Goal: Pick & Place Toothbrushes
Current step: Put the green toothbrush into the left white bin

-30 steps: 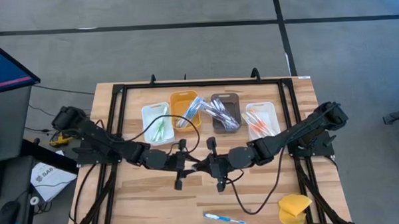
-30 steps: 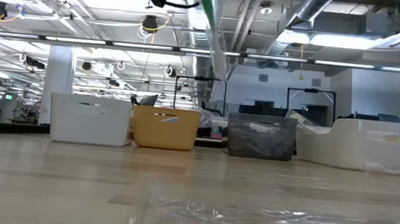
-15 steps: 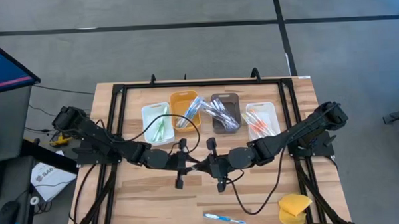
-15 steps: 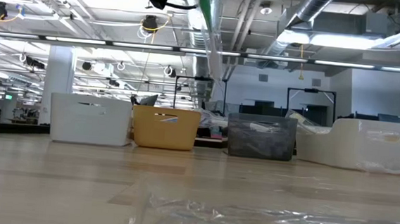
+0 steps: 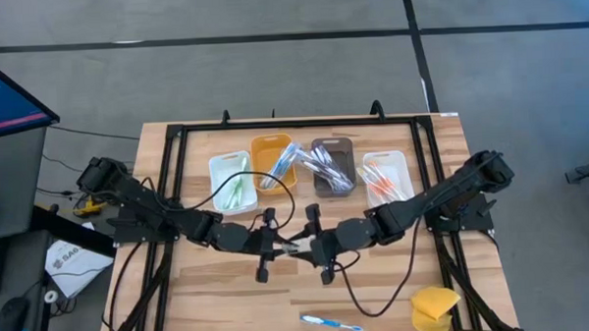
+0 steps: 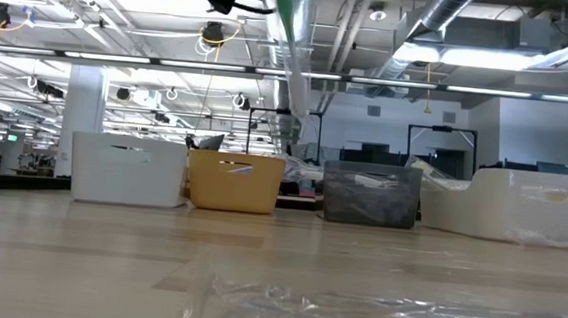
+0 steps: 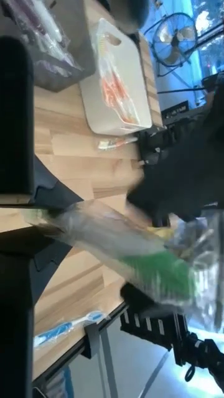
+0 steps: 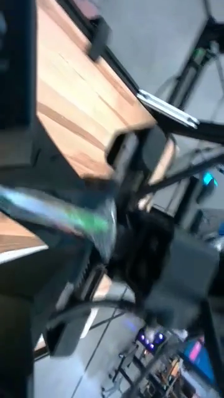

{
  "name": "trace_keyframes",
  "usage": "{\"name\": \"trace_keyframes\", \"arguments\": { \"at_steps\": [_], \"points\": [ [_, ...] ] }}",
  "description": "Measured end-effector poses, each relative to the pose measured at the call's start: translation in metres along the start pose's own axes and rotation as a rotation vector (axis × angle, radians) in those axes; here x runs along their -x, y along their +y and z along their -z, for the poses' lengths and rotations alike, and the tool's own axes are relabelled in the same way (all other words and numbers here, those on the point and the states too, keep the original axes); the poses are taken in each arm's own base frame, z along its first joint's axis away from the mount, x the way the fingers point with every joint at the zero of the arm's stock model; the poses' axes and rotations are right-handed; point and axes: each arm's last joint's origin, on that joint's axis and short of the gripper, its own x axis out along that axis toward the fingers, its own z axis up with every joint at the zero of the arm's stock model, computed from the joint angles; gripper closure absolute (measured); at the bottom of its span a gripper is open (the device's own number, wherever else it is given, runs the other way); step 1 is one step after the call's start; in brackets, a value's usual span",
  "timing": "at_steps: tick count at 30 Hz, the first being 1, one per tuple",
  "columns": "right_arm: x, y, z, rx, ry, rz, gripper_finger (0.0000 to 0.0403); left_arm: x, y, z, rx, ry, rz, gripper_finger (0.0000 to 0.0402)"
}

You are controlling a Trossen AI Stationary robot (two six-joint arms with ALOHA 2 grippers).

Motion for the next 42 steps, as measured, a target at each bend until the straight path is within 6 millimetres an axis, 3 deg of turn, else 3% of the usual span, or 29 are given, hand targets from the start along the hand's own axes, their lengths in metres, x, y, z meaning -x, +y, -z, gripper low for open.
{"name": "trace_keyframes", "arguments": {
  "at_steps": [6,13,20,26,32,37,42],
  "points": [
    [0.006,0.019,0.007,0.022,0.102,-0.073,0.0167,0.007,0.003,0.001,0.047,0.053,-0.007,0.0383],
    [0.016,0.039,0.016,-0.038,0.231,-0.147,0.0149,0.050,0.025,-0.014,0.197,0.115,-0.092,0.0383],
    [0.015,0.038,0.018,-0.053,0.247,-0.143,0.0148,0.111,0.083,-0.038,0.406,0.157,-0.265,0.0383],
    [0.012,0.031,0.020,-0.061,0.254,-0.123,0.0148,0.143,0.125,-0.041,0.581,0.317,-0.405,0.0383],
    [0.008,0.019,0.024,-0.078,0.258,-0.093,0.0148,0.137,0.156,-0.019,0.748,0.570,-0.488,0.0383],
    [0.004,0.012,0.027,-0.097,0.264,-0.072,0.0148,0.121,0.184,-0.002,0.853,0.680,-0.410,0.0383],
    [0.003,0.009,0.029,-0.112,0.270,-0.067,0.0148,0.111,0.213,0.008,0.870,0.726,-0.461,0.0383]
  ]
}}
